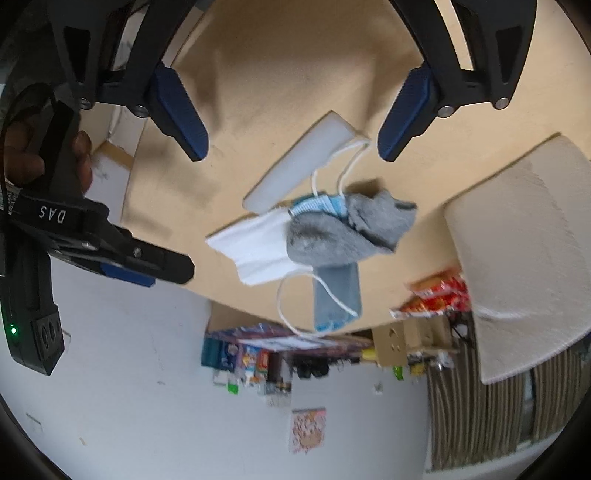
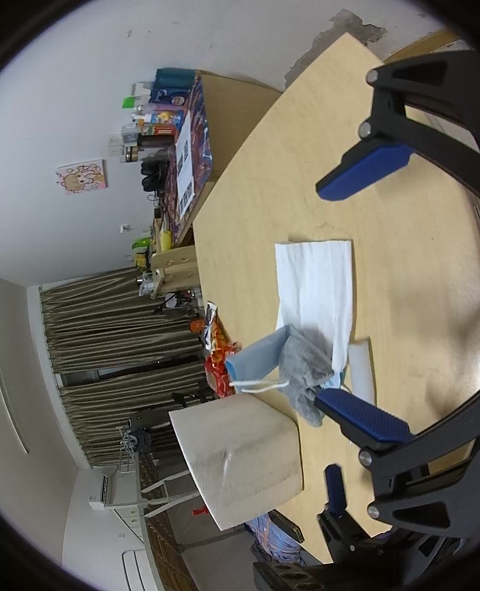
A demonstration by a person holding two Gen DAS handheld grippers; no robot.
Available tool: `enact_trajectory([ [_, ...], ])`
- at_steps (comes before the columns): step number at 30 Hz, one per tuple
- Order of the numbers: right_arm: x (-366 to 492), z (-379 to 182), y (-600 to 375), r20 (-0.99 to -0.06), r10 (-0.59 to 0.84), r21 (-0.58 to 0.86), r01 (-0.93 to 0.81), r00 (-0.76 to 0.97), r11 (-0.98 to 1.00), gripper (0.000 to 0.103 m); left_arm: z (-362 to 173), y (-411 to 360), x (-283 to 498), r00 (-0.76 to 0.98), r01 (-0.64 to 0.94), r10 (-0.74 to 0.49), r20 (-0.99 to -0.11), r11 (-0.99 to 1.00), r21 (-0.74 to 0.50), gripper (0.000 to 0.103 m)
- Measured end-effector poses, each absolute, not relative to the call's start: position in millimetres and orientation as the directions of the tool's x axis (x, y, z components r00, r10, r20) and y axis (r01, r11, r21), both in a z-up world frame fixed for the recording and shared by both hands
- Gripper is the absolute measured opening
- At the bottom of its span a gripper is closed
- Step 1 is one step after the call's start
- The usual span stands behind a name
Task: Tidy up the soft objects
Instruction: 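Move both tools back from the box toward the grey sock and mask, then close the left tool on the grey foam strip while the right tool grasps the white tissue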
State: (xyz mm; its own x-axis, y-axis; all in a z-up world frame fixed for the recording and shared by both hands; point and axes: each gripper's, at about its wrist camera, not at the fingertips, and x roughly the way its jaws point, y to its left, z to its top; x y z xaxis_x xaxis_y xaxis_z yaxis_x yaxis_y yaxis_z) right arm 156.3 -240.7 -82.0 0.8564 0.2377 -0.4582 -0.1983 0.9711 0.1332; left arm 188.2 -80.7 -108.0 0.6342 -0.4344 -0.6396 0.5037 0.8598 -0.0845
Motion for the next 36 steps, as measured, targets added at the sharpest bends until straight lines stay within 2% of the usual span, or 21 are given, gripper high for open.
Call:
enact_trajectory([
  [5,163,-84,-242,-0.461,0.248,0.141,-0.206,0.852,0.968,0.103,-114,-81,194,0.604,0.492,-0.417,-0.680,0.866,-0.095,0.076],
  [10,165,-86,-244,-0.464,0.257,0.146,-0.213,0.848,0.966,0.103,-119,-79,198,0.586,0.477,-0.397,-0.707,0.874,-0.094,0.066],
  [26,172,-95,-249,-0.469,0.280,0.168,-0.227,0.838,0.959,0.103,-120,-83,194,0.571,0.506,-0.382,-0.727,0.861,-0.055,0.065],
  [33,180,-96,-265,-0.482,0.265,0.179,-0.202,0.835,0.963,0.103,-119,-85,191,0.571,0.538,-0.389,-0.723,0.842,-0.028,0.043],
  [36,182,-96,-267,-0.485,0.262,0.172,-0.203,0.834,0.964,0.103,-119,-84,190,0.562,0.558,-0.404,-0.722,0.830,-0.030,0.043],
])
